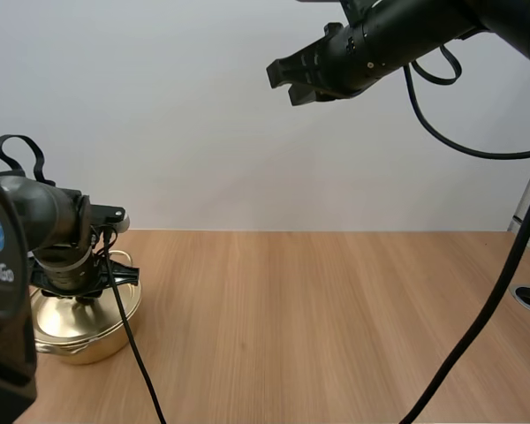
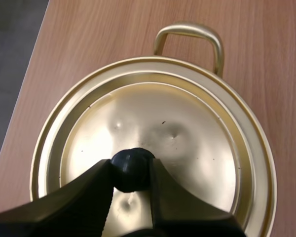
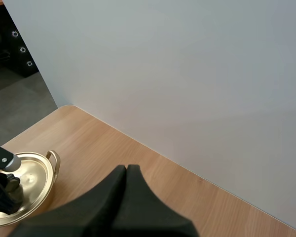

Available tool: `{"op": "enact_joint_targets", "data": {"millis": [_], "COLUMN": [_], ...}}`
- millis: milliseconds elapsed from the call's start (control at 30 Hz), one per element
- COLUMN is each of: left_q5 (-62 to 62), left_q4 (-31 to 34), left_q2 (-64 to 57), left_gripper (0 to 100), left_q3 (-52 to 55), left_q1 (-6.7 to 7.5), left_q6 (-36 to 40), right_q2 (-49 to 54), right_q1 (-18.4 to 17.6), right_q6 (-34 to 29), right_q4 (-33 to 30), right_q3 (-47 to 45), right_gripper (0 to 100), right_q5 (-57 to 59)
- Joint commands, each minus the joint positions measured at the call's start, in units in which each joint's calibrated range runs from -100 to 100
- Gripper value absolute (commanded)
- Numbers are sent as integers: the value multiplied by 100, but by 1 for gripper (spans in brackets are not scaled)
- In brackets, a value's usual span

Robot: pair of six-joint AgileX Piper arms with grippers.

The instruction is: Open the pot, put the car inside, and close it

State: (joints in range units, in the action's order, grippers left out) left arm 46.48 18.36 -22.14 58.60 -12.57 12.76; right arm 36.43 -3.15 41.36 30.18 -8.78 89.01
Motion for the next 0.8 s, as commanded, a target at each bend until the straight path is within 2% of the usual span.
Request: {"op": "enact_joint_targets", "data": {"millis": [0, 167, 300, 333, 500, 600, 767], "left_q5": [-153, -272, -134, -135, -69, -444, -443], "left_q4": [135, 440, 592, 592, 641, 883, 747], "left_q2": [2, -11, -11, -11, -11, -24, -66], "left_gripper": [18, 55, 94, 98, 99, 99, 99], "left_q3": [8, -92, -203, -217, -217, -233, -400], "left_q1": [-2, -2, -2, -2, -2, -2, -2], "left_q6": [-3, -14, -14, -14, -14, 28, 28], "right_q2": [4, 4, 4, 4, 4, 4, 4], "right_q1": [1, 1, 1, 1, 1, 1, 1], "right_q6": [1, 1, 1, 1, 1, 1, 1], "right_q4": [-1, 10, 43, 57, 75, 75, 74], "right_q3": [-8, -8, -8, -8, -8, -8, -8], "right_gripper": [0, 0, 0, 0, 0, 0, 0], "right_q5": [-6, -5, -5, -5, -5, -5, 14]}}
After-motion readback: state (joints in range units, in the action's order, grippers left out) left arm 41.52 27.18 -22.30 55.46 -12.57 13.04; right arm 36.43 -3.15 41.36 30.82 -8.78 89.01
